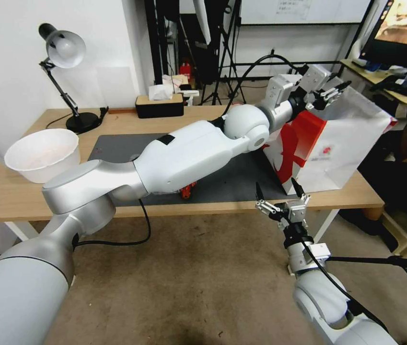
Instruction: Pick up the trash from the table and place it into the takeout bag.
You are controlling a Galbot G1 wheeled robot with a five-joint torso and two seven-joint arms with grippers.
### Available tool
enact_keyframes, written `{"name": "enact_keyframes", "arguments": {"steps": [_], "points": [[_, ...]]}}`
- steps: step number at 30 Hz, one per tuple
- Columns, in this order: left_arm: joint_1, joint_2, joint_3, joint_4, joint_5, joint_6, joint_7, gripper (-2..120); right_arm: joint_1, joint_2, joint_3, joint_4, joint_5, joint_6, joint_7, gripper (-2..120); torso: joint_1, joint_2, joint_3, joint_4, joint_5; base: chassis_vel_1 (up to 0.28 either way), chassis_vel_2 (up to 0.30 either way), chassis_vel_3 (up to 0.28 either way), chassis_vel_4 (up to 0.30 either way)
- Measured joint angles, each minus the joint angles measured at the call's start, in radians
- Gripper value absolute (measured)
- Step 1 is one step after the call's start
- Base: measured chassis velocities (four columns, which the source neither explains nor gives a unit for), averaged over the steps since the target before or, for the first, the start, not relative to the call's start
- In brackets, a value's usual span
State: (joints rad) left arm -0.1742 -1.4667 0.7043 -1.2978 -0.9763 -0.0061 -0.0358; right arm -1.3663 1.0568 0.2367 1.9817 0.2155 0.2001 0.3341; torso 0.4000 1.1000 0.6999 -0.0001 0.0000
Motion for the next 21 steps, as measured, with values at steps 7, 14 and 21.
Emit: {"name": "enact_keyframes", "arguments": {"steps": [7,14,21], "points": [[-0.002,0.038,-0.072,-0.029,-0.004,0.0,-0.016,77,0.0,0.0,0.001,0.0,0.0,0.0,0.0,99,0.0,0.0,0.0,-0.0001,0.0,0.0,0.0,0.0,0.0],[0.045,0.161,-0.15,-0.106,-0.007,0.012,-0.039,99,0.0,0.002,0.0,0.0,0.0,0.0,0.0,99,0.0,0.0,0.0,0.0,-0.0003,0.0,0.0,0.0,0.0],[0.103,0.299,-0.218,-0.166,-0.005,0.02,-0.042,100,-0.002,0.003,-0.002,0.002,-0.002,-0.001,0.0,99,0.0,0.0,0.0,0.0005,-0.0007,0.0,0.0,0.0,0.0]]}}
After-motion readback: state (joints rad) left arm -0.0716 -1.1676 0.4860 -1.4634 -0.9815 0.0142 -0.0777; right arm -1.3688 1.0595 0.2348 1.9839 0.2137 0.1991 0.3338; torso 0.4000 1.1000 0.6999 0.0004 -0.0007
